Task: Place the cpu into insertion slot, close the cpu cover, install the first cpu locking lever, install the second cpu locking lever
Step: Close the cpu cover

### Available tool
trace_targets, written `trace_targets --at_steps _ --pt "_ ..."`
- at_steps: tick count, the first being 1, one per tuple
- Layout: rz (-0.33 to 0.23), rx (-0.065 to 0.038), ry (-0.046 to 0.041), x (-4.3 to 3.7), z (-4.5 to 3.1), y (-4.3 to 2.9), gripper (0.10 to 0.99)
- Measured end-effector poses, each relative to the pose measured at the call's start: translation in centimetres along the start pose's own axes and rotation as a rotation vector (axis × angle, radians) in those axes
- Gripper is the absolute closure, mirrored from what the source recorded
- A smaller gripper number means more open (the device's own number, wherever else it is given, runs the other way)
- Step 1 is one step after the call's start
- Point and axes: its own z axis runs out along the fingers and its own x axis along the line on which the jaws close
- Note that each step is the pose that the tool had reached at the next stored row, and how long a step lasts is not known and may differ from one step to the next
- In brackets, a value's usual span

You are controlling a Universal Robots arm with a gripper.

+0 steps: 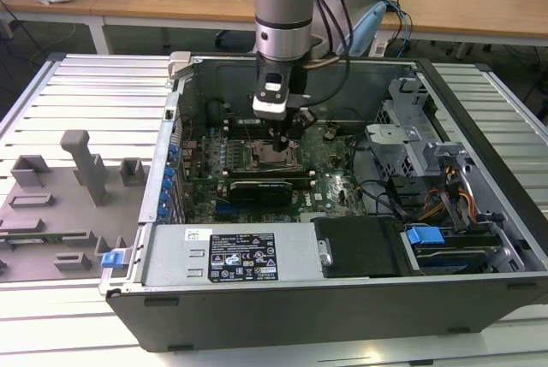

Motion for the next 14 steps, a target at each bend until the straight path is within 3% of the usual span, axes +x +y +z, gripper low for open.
trace_targets --at_steps 7,14 --pt "-0.174 -0.011 -0.0071 0.01 0.03 0.01 0.98" --pt "-0.295 -0.018 -0.0127 0.04 0.05 0.03 0.98"
